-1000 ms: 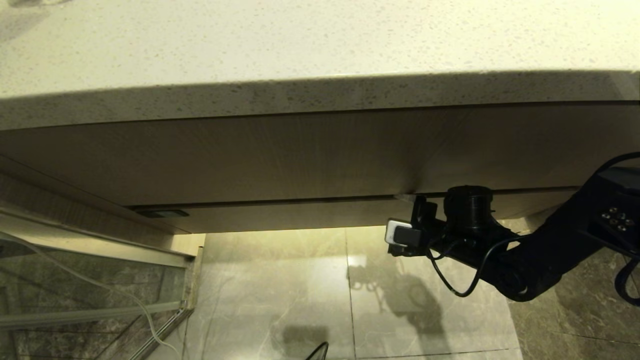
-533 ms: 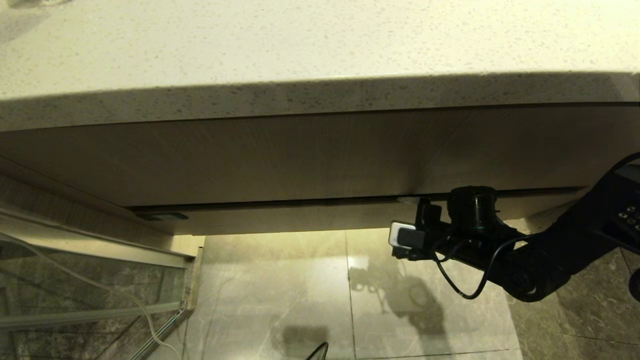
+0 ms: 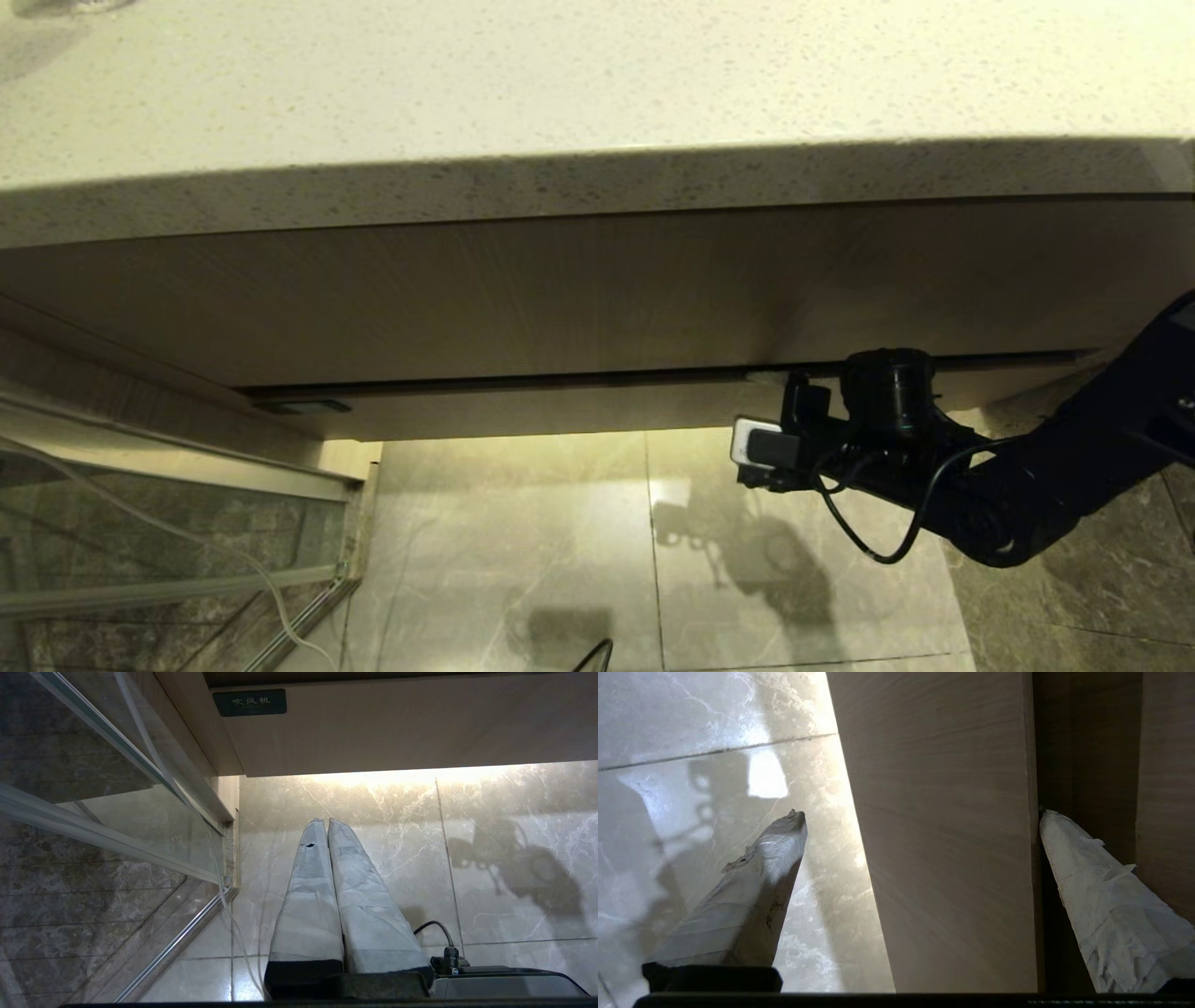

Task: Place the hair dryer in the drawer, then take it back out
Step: Pull open the drawer

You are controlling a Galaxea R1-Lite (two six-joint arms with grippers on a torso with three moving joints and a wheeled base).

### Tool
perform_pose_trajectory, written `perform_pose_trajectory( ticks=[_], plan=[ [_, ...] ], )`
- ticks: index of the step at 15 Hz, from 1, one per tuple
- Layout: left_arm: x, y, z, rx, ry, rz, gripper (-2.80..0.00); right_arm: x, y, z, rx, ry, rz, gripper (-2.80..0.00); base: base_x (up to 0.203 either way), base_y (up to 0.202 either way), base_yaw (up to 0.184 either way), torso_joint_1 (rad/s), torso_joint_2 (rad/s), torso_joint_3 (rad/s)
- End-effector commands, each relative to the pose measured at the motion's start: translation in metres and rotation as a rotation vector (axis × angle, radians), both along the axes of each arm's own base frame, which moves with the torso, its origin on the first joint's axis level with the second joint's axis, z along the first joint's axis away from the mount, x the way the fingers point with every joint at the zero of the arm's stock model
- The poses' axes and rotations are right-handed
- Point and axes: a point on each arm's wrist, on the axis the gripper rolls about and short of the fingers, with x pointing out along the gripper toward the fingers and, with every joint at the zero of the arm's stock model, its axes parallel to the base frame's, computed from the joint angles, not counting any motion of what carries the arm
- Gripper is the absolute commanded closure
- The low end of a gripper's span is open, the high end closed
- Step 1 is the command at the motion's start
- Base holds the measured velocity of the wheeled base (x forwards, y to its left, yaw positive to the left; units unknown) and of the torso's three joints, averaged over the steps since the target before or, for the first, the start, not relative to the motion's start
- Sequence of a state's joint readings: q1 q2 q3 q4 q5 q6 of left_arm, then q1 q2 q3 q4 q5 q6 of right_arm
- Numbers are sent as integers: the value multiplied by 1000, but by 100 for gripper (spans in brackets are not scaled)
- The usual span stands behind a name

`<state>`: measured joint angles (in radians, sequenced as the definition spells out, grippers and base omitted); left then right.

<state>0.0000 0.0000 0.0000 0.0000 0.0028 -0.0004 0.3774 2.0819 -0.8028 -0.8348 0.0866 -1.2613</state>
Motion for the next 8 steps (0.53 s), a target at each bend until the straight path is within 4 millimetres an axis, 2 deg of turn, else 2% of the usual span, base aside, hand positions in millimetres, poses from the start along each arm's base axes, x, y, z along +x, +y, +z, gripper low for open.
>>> perform_pose_trajectory(
  ticks=[1,8],
  plan=[
    [0,0,0,-1,0,0,0,-2,2,1,-4,-5,12,-280,0,0,0,0,0,0],
    [0,0,0,-1,0,0,0,-1,6,8,0,-9,21,-280,0,0,0,0,0,0]
  ],
)
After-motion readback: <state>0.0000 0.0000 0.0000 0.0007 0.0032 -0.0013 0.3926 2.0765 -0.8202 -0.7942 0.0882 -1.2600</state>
